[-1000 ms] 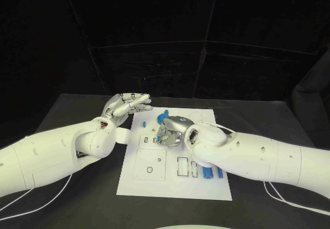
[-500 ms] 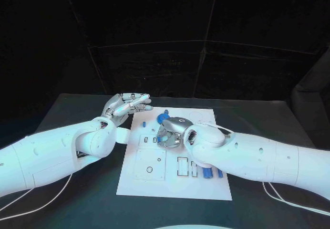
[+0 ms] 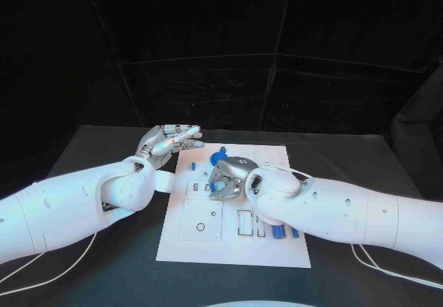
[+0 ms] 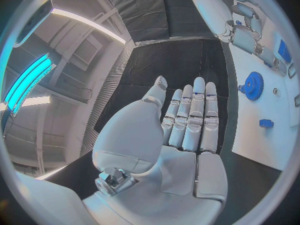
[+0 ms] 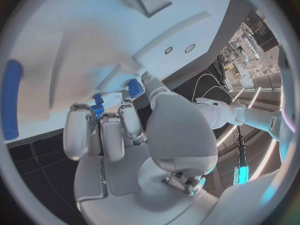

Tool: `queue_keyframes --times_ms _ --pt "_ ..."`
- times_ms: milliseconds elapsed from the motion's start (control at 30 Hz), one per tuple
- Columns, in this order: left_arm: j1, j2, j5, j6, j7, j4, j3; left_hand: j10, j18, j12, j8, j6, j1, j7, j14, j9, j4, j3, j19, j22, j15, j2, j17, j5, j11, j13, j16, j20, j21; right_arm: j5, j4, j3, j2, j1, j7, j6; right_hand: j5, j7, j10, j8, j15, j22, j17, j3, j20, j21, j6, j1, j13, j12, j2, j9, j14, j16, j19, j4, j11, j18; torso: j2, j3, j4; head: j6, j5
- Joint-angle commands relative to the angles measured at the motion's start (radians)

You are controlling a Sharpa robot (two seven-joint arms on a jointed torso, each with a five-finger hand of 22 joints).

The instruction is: Assemble the parts on the task board

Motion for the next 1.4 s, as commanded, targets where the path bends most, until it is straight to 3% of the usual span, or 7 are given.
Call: queue_keyframes --times_ms 33,333,633,767,1067,1267,1400 --pt "0.002 0.001 0.001 0.003 0.002 0.0 0.001 0.006 0.008 -0.005 -0.004 0.005 0.001 0.003 0.005 0.0 -0.005 -0.003 0.008 -0.001 0.004 0.009 0.001 0.001 0.0 -0.001 -0.005 0.001 -0.003 0.002 -0.002 -0.003 -0.001 -0.004 -0.026 -0.029 -0.004 0.006 -0.007 -0.003 0.012 -0.001 0.149 -0.044 0.012 -0.007 -0.026 -0.011 0.028 -0.009 0.001 0.001 0.083 -0.005 0.0 0.023 0.006 -0.013 -0.001 0.0002 0.0012 0.0 0.0" --pt "0.001 0.001 -0.005 0.003 -0.007 -0.005 0.001 0.013 0.01 -0.004 -0.005 0.01 0.001 0.001 0.031 0.0 -0.011 -0.001 0.024 0.003 -0.003 0.014 0.008 0.002 -0.004 -0.001 0.004 -0.004 0.002 0.008 0.034 -0.003 -0.033 -0.006 0.052 -0.208 0.046 0.031 -0.074 -0.004 0.03 -0.013 0.14 -0.248 0.031 -0.014 -0.161 0.091 -0.07 -0.12 -0.017 -0.001 0.079 -0.012 -0.008 0.151 0.028 -0.011 -0.004 0.0025 0.0023 0.005 0.001" --pt "0.002 -0.006 -0.134 0.026 -0.134 -0.024 0.001 0.194 0.009 0.056 0.005 0.065 -0.039 -0.057 0.348 0.005 0.001 -0.016 0.278 0.06 -0.104 0.03 0.141 0.004 -0.082 0.027 0.207 -0.107 0.138 0.185 0.133 0.0 -0.16 0.014 0.304 -0.297 0.064 0.022 -0.087 0.01 0.025 -0.031 0.124 -0.255 0.028 -0.023 -0.09 0.188 -0.101 -0.141 0.025 0.007 0.075 -0.022 -0.018 0.207 0.02 -0.007 -0.015 0.0049 -0.0037 0.012 0.012" --pt "0.007 -0.011 -0.266 0.065 -0.346 -0.031 0.001 0.281 0.002 0.104 0.011 0.068 -0.085 -0.08 0.37 0.008 0.035 -0.026 0.398 0.111 -0.136 0.038 0.674 0.007 -0.112 0.073 0.805 -0.148 0.237 0.33 0.158 0.0 -0.229 0.05 0.371 -0.281 0.087 0.02 -0.14 0.009 0.021 -0.127 0.071 -0.255 0.025 -0.071 -0.088 0.204 -0.179 -0.231 0.041 0.006 0.06 -0.054 -0.063 0.196 0.017 0.011 -0.028 0.0097 -0.0097 0.011 0.018" --pt "0.037 0.002 -0.644 0.26 -0.721 -0.048 0.001 0.372 0.005 0.299 0.082 0.105 -0.308 -0.12 0.391 0.039 0.223 -0.166 0.45 0.177 -0.165 0.008 1.124 0.001 -0.146 0.218 1.235 -0.184 0.34 0.415 0.173 0.0 -0.34 0.096 0.402 -0.285 0.091 0.018 -0.141 0.011 0.019 -0.13 0.067 -0.256 0.023 -0.075 -0.082 0.208 -0.187 -0.236 0.05 0.006 0.06 -0.058 -0.065 0.192 0.015 0.011 -0.052 0.0207 -0.015 0.001 0.027" --pt "0.06 0.041 -0.861 0.369 -0.894 -0.059 0.001 0.264 -0.033 0.878 0.238 0.08 -0.212 -0.143 0.41 0.148 0.269 -0.231 0.451 0.454 -0.184 0.02 1.378 0.004 -0.167 0.776 1.428 -0.202 0.612 0.432 0.166 0.0 -0.375 0.108 0.401 -0.286 0.09 0.017 -0.151 0.012 0.018 -0.157 0.047 -0.26 0.022 -0.089 -0.08 0.207 -0.207 -0.257 0.053 0.006 0.055 -0.07 -0.077 0.191 0.014 0.016 -0.065 0.0284 -0.0142 -0.009 0.036" --pt "0.069 0.071 -0.925 0.409 -0.955 -0.074 0.001 0.21 -0.031 1.021 0.359 0.021 -0.186 -0.146 0.411 0.245 0.3 -0.266 0.413 0.529 -0.186 0.034 1.385 0.0 -0.169 0.911 1.432 -0.204 0.687 0.437 0.159 0.0 -0.382 0.113 0.397 -0.279 0.09 0.016 -0.159 0.012 0.017 -0.173 0.036 -0.265 0.021 -0.098 -0.079 0.207 -0.222 -0.273 0.055 0.006 0.052 -0.078 -0.084 0.19 0.014 0.019 -0.068 0.0328 -0.0159 -0.018 0.04"
